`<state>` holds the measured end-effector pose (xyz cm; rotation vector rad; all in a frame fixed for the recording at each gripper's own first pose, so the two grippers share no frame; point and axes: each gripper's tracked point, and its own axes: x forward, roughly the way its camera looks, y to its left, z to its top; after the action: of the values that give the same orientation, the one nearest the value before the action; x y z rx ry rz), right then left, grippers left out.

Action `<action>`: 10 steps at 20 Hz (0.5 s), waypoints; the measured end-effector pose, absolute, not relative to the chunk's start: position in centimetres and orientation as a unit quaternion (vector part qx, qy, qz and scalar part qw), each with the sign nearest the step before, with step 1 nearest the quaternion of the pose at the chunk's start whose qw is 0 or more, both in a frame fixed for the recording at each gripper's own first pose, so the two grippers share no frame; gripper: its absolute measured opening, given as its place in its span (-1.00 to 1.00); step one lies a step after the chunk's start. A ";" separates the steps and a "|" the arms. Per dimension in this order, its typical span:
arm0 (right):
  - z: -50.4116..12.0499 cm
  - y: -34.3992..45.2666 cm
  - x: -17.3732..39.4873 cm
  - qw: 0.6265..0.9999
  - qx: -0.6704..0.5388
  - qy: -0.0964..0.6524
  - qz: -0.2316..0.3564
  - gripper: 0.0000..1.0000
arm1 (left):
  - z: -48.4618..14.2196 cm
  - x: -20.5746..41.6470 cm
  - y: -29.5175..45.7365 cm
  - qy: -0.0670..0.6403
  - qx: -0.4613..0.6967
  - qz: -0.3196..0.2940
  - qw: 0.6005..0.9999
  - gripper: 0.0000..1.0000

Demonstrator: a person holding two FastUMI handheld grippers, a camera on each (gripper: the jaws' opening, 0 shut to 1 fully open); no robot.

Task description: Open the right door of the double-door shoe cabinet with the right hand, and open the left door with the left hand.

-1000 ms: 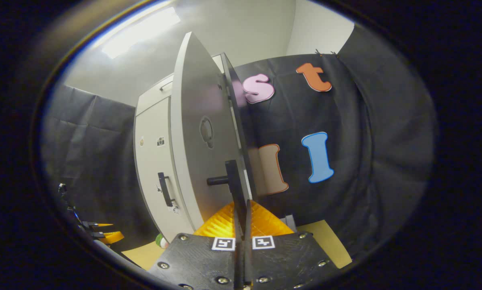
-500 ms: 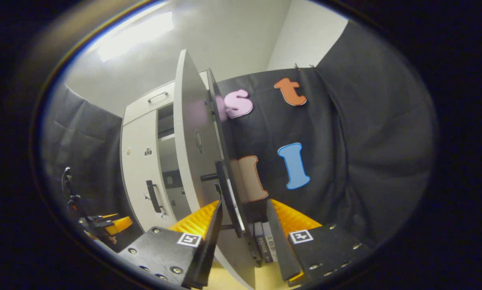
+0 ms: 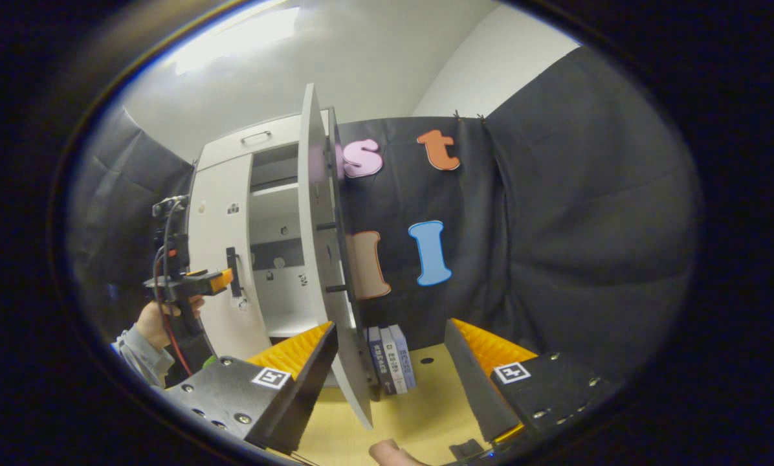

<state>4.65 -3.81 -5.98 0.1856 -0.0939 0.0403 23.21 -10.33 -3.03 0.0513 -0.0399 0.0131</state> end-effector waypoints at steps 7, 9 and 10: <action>-9.1 -0.2 -2.1 0.994 0.072 -0.063 0.056 0.96 | -2.2 27.8 -10.1 -0.009 0.035 0.017 0.999 0.94; -9.7 0.6 -3.3 0.994 0.069 -0.057 0.058 0.86 | -3.0 28.5 -10.1 0.018 0.011 0.016 1.000 0.89; -9.7 1.0 -3.7 0.994 0.069 -0.057 0.062 0.86 | -3.3 29.0 -10.0 0.028 0.011 0.018 0.999 0.85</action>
<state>-3.72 1.02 -9.75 0.1382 -0.1138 0.1234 28.98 -9.96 -3.33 0.0223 0.0563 0.0356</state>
